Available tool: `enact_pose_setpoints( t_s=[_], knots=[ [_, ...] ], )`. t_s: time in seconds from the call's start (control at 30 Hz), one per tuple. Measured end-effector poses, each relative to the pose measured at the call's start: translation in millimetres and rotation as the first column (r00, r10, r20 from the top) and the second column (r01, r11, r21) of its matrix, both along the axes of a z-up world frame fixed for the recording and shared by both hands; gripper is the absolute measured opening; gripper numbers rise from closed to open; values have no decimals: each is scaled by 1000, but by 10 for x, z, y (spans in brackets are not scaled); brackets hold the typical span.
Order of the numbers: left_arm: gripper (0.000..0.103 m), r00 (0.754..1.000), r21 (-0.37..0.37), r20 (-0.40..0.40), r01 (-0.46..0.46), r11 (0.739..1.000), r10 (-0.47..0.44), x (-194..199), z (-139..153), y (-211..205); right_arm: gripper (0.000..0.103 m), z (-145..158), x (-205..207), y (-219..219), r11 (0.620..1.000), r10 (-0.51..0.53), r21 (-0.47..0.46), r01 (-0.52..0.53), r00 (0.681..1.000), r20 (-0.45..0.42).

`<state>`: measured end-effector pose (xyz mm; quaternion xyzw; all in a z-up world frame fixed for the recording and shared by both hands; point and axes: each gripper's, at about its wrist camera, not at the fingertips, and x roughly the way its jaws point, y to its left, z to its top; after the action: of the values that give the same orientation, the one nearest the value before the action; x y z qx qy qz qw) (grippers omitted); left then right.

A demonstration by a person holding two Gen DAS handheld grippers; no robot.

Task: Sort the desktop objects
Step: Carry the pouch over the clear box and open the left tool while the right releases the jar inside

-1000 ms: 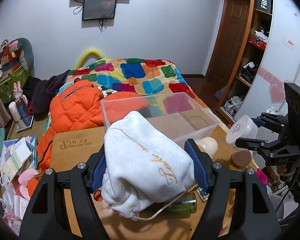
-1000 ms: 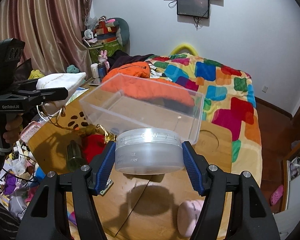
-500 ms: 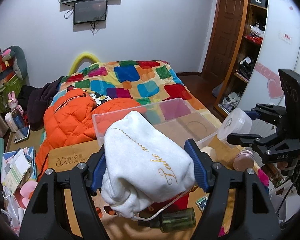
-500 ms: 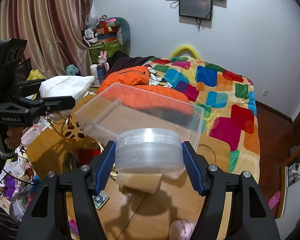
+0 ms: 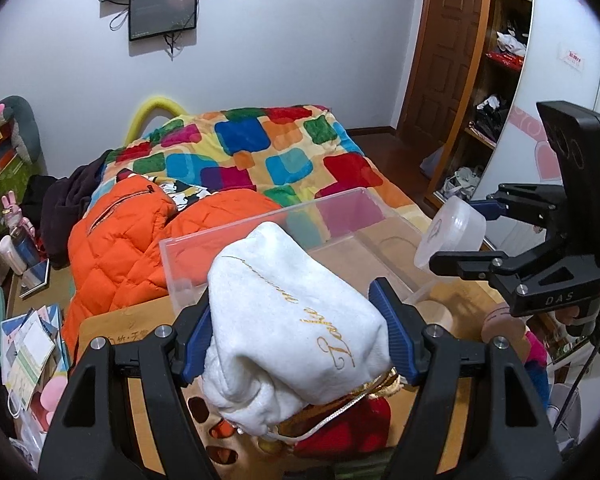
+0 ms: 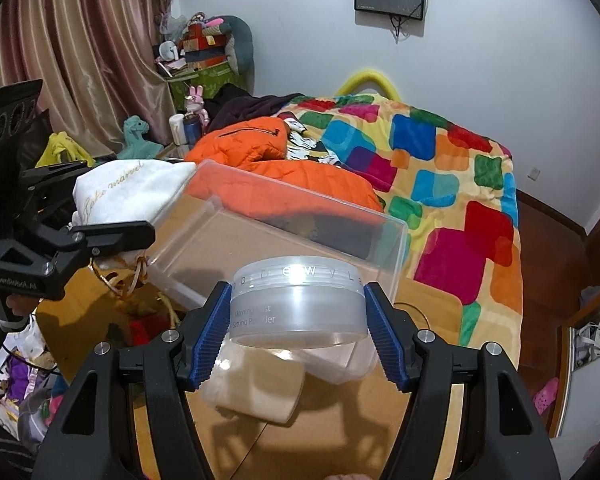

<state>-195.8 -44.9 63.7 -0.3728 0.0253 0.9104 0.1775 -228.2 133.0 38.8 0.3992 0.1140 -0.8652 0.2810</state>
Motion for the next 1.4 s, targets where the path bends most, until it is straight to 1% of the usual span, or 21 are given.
enact_pose_setpoints(
  t_s=[0.1, 0.5, 0.73, 1.0, 1.13, 1.23, 1.3, 1.4],
  knots=[
    [72, 1000, -6, 16, 10, 1000, -10, -80, -66, 23, 62, -69, -110, -33, 1000, 7, 11, -7, 999, 31],
    [72, 997, -34, 76, 35, 999, -32, -349, -317, 77, 62, -341, -409, -209, 997, 23, 74, -30, 994, 103],
    [72, 992, -47, 117, 53, 998, -47, -446, -463, 100, 62, -467, -503, -281, 994, 34, 99, -47, 991, 133],
    [72, 985, -35, 164, 67, 997, -60, -490, -597, 115, 62, -579, -535, -382, 988, 58, 131, -83, 982, 181],
    [73, 985, -47, 162, 61, 997, -53, -476, -610, 120, 62, -622, -531, -426, 985, 58, 150, -86, 981, 183],
    [73, 985, -51, 167, 60, 997, -51, -476, -624, 115, 62, -652, -556, -428, 987, 47, 144, -76, 980, 195],
    [73, 985, -67, 165, 59, 996, -48, -472, -632, 123, 62, -667, -571, -424, 989, 43, 133, -72, 978, 206],
    [76, 987, -82, 157, 58, 995, -44, -469, -636, 124, 62, -657, -557, -445, 987, 45, 140, -72, 981, 191]
  ],
)
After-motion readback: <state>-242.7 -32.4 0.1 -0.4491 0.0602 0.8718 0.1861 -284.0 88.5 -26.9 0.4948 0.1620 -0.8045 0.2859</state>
